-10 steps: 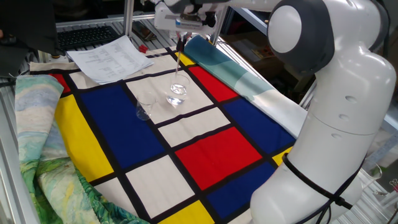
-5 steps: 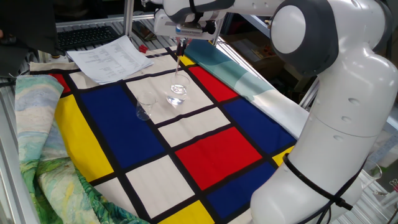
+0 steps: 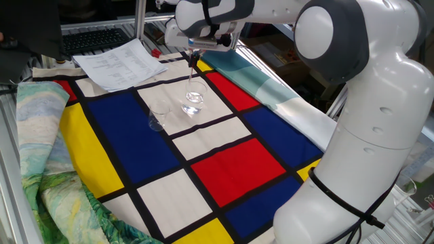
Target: Transfer liquid using a dropper
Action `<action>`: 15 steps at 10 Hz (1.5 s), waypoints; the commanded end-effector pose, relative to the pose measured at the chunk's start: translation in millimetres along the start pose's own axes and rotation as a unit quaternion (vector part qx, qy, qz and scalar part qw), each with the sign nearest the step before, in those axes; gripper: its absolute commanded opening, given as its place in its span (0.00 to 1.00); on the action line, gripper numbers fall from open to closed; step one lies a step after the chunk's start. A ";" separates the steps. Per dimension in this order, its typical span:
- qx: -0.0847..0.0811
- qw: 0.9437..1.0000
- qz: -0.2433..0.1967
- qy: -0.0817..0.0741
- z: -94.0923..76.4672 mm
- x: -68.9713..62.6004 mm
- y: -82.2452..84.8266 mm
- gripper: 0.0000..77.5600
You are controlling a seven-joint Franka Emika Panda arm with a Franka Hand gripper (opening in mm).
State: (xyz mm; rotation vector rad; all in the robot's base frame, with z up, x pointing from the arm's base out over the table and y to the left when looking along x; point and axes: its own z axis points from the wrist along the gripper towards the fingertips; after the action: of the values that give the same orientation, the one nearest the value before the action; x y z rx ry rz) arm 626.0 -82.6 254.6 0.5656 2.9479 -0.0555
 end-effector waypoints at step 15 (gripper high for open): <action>-0.003 0.999 -0.044 -0.016 57.3 12.0 1.1 0.01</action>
State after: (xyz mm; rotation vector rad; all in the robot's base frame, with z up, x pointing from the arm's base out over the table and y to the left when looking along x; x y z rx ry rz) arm 622.9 -81.1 197.6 0.4293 2.9452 -0.0557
